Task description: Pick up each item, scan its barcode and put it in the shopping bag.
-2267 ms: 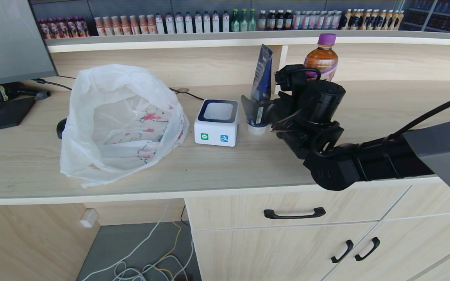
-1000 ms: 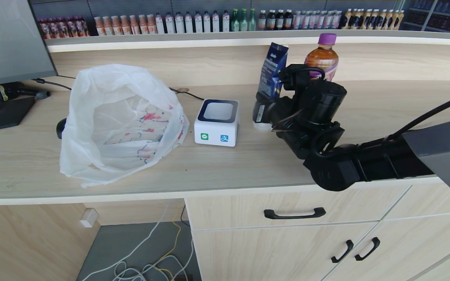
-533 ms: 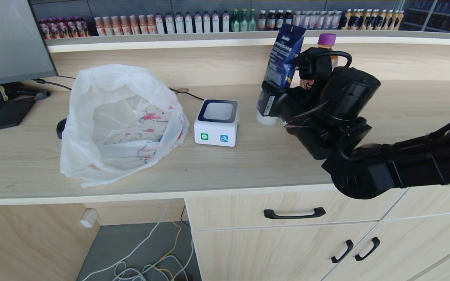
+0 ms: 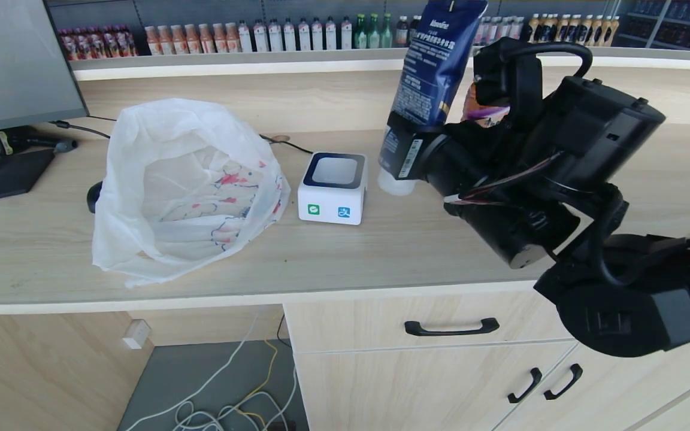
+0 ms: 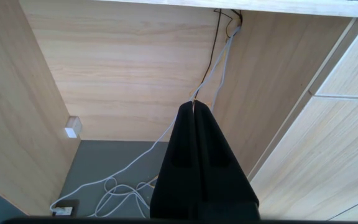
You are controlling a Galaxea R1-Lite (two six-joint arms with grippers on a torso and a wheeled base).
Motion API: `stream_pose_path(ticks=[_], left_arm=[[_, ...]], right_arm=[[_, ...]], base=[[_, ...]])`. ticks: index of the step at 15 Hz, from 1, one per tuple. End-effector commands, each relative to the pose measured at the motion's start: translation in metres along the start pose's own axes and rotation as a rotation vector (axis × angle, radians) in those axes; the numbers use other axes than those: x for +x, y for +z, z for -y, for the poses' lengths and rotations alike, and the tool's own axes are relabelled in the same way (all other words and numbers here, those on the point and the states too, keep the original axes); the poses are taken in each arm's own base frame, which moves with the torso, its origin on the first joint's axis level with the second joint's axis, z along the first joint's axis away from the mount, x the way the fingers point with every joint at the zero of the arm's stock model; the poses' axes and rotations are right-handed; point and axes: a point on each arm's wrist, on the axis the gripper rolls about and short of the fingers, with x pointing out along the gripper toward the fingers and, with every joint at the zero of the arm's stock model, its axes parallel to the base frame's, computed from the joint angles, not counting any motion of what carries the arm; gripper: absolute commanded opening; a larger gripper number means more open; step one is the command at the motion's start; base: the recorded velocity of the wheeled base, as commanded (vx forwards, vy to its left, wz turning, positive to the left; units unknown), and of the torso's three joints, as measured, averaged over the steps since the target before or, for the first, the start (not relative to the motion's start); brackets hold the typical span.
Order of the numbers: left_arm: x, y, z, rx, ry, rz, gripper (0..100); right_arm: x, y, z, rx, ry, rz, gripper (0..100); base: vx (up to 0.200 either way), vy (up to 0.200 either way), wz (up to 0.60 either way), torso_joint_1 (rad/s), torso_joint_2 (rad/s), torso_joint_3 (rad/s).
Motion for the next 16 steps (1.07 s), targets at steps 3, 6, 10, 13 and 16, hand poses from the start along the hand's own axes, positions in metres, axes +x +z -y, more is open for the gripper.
stream_pose_path(ticks=[3, 6, 10, 13, 16], left_arm=[[0.0, 0.0, 0.0, 0.0, 0.0, 0.0, 0], [0.0, 0.0, 0.0, 0.0, 0.0, 0.0, 0], [0.0, 0.0, 0.0, 0.0, 0.0, 0.0, 0], [0.0, 0.0, 0.0, 0.0, 0.0, 0.0, 0], [0.0, 0.0, 0.0, 0.0, 0.0, 0.0, 0]], right_arm=[[-0.023, 0.025, 0.006, 0.039, 0.014, 0.031, 0], [-0.061, 0.037, 0.015, 0.048, 0.101, 0.024, 0], [-0.098, 0.049, 0.027, 0.053, 0.149, 0.027, 0], [-0.13, 0.05, 0.036, 0.049, 0.231, 0.009, 0], [-0.156, 0.063, 0.036, 0.115, 0.338, 0.008, 0]], base=[[0.0, 0.0, 0.0, 0.0, 0.0, 0.0], [0.0, 0.0, 0.0, 0.0, 0.0, 0.0], [0.0, 0.0, 0.0, 0.0, 0.0, 0.0], [0.0, 0.0, 0.0, 0.0, 0.0, 0.0], [0.0, 0.0, 0.0, 0.0, 0.0, 0.0]])
